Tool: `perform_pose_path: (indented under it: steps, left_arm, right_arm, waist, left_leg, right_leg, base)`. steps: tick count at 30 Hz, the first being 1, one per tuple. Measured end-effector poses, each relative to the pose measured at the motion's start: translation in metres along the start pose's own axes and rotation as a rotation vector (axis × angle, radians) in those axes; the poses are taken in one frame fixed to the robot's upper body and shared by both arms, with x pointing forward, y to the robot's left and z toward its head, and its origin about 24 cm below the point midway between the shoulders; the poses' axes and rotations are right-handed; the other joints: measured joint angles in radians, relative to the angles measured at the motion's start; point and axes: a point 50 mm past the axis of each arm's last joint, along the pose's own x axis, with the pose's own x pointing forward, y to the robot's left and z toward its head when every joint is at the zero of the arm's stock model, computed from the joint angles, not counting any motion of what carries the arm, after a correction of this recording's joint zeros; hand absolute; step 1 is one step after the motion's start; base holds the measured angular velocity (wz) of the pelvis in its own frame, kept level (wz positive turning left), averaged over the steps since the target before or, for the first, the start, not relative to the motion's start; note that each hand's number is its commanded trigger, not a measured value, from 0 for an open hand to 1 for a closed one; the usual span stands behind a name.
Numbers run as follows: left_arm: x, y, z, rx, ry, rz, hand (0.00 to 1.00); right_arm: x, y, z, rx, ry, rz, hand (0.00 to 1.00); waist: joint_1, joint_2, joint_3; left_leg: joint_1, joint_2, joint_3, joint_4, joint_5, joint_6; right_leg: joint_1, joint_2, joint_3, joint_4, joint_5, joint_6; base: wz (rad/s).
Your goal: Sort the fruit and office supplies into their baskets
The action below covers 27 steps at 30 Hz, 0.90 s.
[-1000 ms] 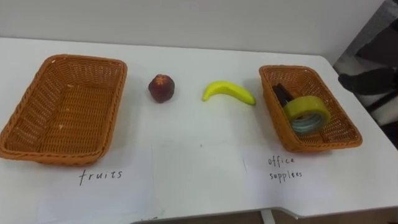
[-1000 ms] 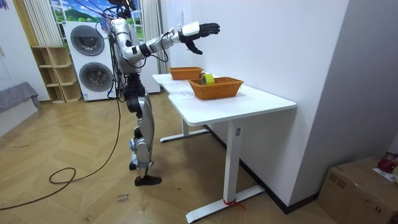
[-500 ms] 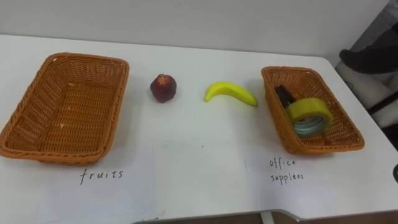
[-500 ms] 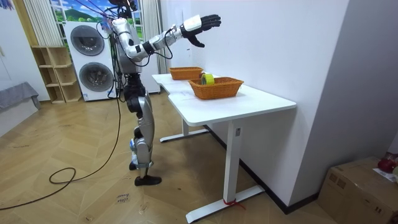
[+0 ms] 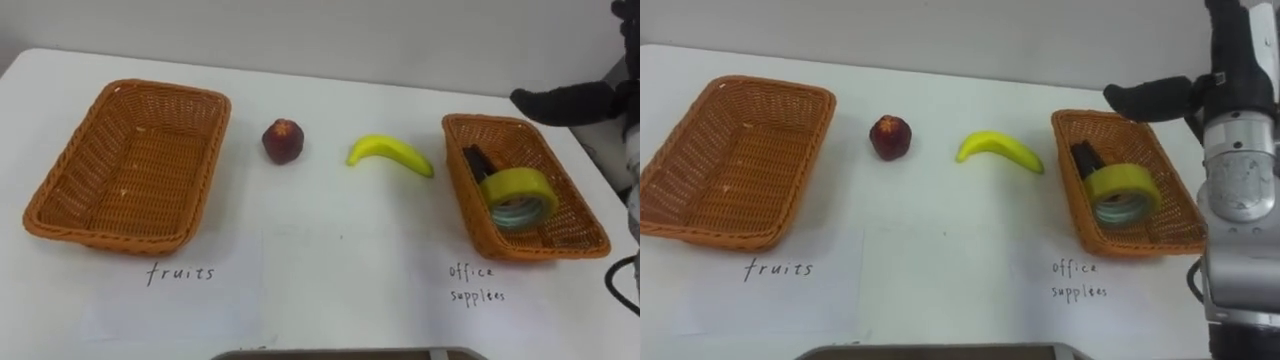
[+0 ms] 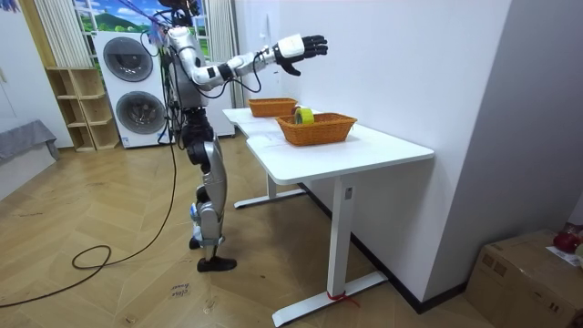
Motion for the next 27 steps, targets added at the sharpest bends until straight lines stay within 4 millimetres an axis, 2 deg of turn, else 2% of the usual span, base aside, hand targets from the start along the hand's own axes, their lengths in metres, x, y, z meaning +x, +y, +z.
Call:
perform_pose_path:
  steps: [5, 8, 11, 16, 21, 27]
  left_arm:
    - [0.000, 0.000, 0.000, -0.001, -0.001, -0.002, 0.00]
    - [0.001, 0.000, 0.004, -0.001, -0.008, -0.006, 0.00]
    - [0.002, 0.004, 0.005, 0.005, -0.012, -0.015, 0.00]
    - [0.003, 0.006, 0.010, 0.022, -0.019, -0.026, 0.00]
    - [0.004, 0.009, 0.013, 0.048, -0.026, -0.019, 0.00]
    - [0.005, 0.014, 0.022, 0.046, -0.049, -0.005, 0.00]
  right_arm:
    - [0.000, 0.016, -0.002, 0.015, 0.012, 0.089, 0.00]
    - [0.004, 0.019, 0.001, 0.018, 0.001, 0.108, 0.00]
    - [0.010, 0.021, 0.005, 0.018, -0.006, 0.111, 0.00]
    - [0.016, 0.029, 0.016, -0.054, -0.051, 0.162, 0.00]
    - [0.017, 0.036, 0.008, -0.098, -0.024, 0.196, 0.00]
    - [0.019, 0.041, 0.008, -0.190, -0.032, 0.208, 0.00]
  waist:
    - [0.025, -0.007, -0.0029]
    - [0.024, -0.020, -0.0008]
    - [0.030, -0.038, -0.0071]
    - [0.039, -0.054, -0.0037]
    - [0.059, -0.055, -0.0029]
    - [0.074, -0.059, 0.0020]
  left_leg:
    - [-0.005, 0.000, -0.008, 0.002, 0.000, 0.000]
    - [-0.021, -0.003, -0.026, 0.012, 0.000, 0.000]
    - [-0.048, -0.004, -0.034, 0.022, 0.000, -0.001]
    - [-0.080, -0.005, -0.044, 0.034, 0.000, -0.001]
    - [-0.095, -0.006, -0.044, 0.033, 0.000, -0.001]
    - [-0.113, -0.005, -0.045, 0.038, 0.000, -0.001]
  right_leg:
    - [0.001, -0.002, -0.010, -0.001, 0.000, 0.000]
    - [0.000, -0.006, -0.025, -0.007, 0.000, 0.000]
    - [-0.017, -0.005, -0.033, -0.012, 0.002, -0.002]
    - [-0.038, -0.008, -0.053, -0.012, 0.004, -0.005]
    - [-0.054, -0.008, -0.053, -0.012, 0.004, -0.005]
    - [-0.073, -0.008, -0.052, -0.014, 0.004, -0.005]
  base:
    - [0.05]
    - [0.17]
    - [0.10]
    - [0.06]
    - [0.00]
    - [0.00]
